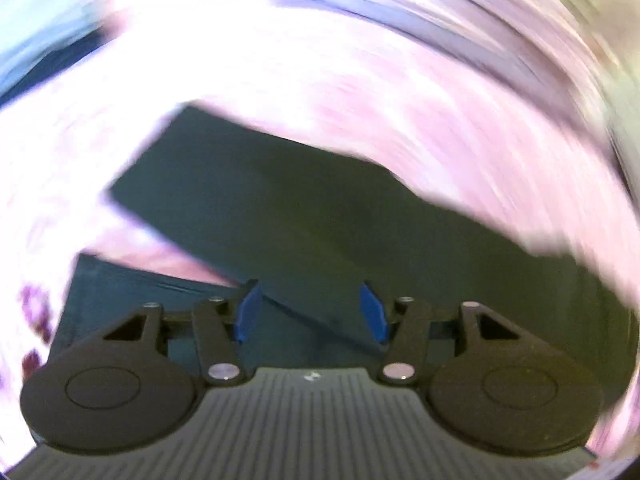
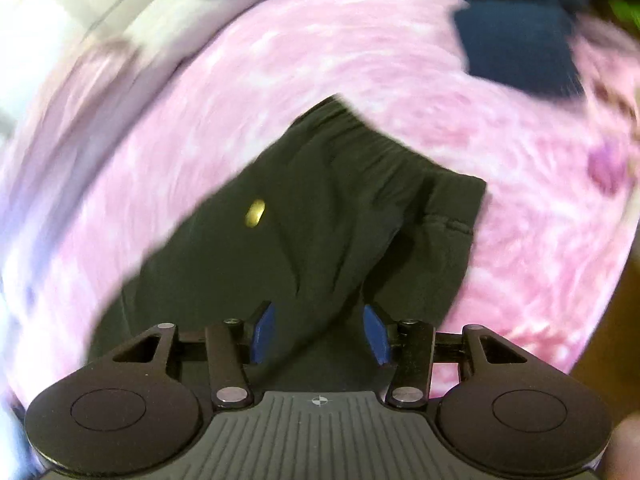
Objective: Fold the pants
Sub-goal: 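Lift the trousers with both grippers and fold them in half lengthwise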
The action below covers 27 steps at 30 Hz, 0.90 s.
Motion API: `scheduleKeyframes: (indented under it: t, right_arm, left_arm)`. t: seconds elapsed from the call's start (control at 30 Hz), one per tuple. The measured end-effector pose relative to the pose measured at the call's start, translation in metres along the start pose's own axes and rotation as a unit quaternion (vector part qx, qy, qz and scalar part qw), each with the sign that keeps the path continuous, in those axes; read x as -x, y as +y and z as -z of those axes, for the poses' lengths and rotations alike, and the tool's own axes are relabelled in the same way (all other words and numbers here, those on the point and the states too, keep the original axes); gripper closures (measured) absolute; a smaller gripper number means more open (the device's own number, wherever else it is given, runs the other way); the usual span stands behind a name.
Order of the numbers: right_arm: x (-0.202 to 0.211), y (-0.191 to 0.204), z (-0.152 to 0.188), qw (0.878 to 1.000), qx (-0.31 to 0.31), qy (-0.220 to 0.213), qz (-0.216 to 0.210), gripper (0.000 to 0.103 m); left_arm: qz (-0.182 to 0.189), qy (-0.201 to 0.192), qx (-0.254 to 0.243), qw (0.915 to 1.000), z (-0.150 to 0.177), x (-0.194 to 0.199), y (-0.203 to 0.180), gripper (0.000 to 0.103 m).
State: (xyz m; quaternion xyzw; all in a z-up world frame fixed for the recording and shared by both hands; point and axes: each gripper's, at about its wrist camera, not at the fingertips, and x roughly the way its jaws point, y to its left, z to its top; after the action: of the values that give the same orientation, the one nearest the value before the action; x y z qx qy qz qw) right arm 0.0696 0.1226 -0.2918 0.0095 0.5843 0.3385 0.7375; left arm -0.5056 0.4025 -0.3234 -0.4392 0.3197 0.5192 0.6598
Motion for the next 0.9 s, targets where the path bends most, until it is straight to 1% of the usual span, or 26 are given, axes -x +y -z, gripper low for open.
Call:
scheduleKeyframes:
  t: [0.03,0.07,0.13,0.23,0.27,0.4,0.43,0.47,0.5,0.6,0.7,0.73,0.77,0.8,0.83,0.87,0.9]
  right_arm:
    - [-0.003,-0.010,-0.011,1.000,-0.027,-0.004,-0.010,0.057]
    - [-0.006,-0.016,-0.015,0.999,-0.044,-0.005,-0.017,0.057]
    - [-0.011,-0.024,-0.020,0.998,-0.065,-0.009,-0.025,0.057]
    - [-0.016,-0.035,-0.026,0.996,-0.079,-0.012,-0.029,0.057]
    - [-0.014,-0.041,-0.025,0.996,-0.087,-0.013,-0.031,0.057]
    - [-0.013,-0.062,-0.016,0.990,-0.130,-0.009,-0.061,0.057]
    - [-0.017,-0.068,-0.017,0.988,-0.141,-0.010,-0.069,0.057]
    - [-0.019,-0.073,-0.018,0.985,-0.154,-0.012,-0.078,0.057]
    - [-0.019,-0.077,-0.017,0.982,-0.167,-0.013,-0.087,0.057]
    - [-0.024,-0.087,-0.019,0.974,-0.192,-0.018,-0.114,0.057]
    - [-0.028,-0.092,-0.024,0.974,-0.195,-0.025,-0.109,0.057]
    - [-0.030,-0.094,-0.026,0.974,-0.196,-0.027,-0.114,0.057]
    - [-0.032,-0.096,-0.027,0.973,-0.196,-0.030,-0.120,0.057]
    - [-0.033,-0.096,-0.028,0.972,-0.195,-0.034,-0.125,0.059]
    - [-0.035,-0.095,-0.030,0.973,-0.188,-0.036,-0.126,0.078]
    - [-0.035,-0.092,-0.032,0.977,-0.177,-0.036,-0.109,0.087]
    - [-0.035,-0.089,-0.034,0.981,-0.166,-0.035,-0.100,0.088]
  left_arm:
    - [-0.002,-0.006,0.057,0.9983,-0.007,-0.005,0.022,0.053]
    - [-0.006,-0.010,0.099,0.9950,-0.013,-0.010,0.037,0.053]
    - [-0.002,-0.013,0.177,0.9842,-0.016,-0.022,0.068,0.053]
    - [0.007,-0.014,0.249,0.9684,-0.012,-0.039,0.093,0.055]
    - [0.011,-0.020,0.258,0.9660,-0.008,-0.041,0.095,0.056]
    - [0.012,-0.054,0.259,0.9642,-0.006,-0.050,0.095,0.056]
    - [0.012,-0.061,0.259,0.9639,-0.004,-0.051,0.093,0.059]
    - [0.013,-0.068,0.259,0.9634,-0.005,-0.052,0.091,0.067]
    - [0.013,-0.072,0.262,0.9623,-0.006,-0.054,0.092,0.070]
    - [0.017,-0.079,0.272,0.9588,0.001,-0.059,0.096,0.071]
    - [0.014,-0.082,0.266,0.9604,0.001,-0.059,0.095,0.071]
    - [0.011,-0.083,0.262,0.9614,0.001,-0.058,0.093,0.072]
    - [0.003,-0.083,0.255,0.9634,0.000,-0.058,0.091,0.077]
    - [-0.008,-0.081,0.245,0.9662,-0.001,-0.058,0.089,0.086]
    - [-0.018,-0.078,0.231,0.9697,-0.002,-0.058,0.086,0.092]
    - [-0.026,-0.077,0.216,0.9730,-0.005,-0.058,0.084,0.102]
    - [-0.029,-0.075,0.205,0.9755,-0.008,-0.056,0.082,0.102]
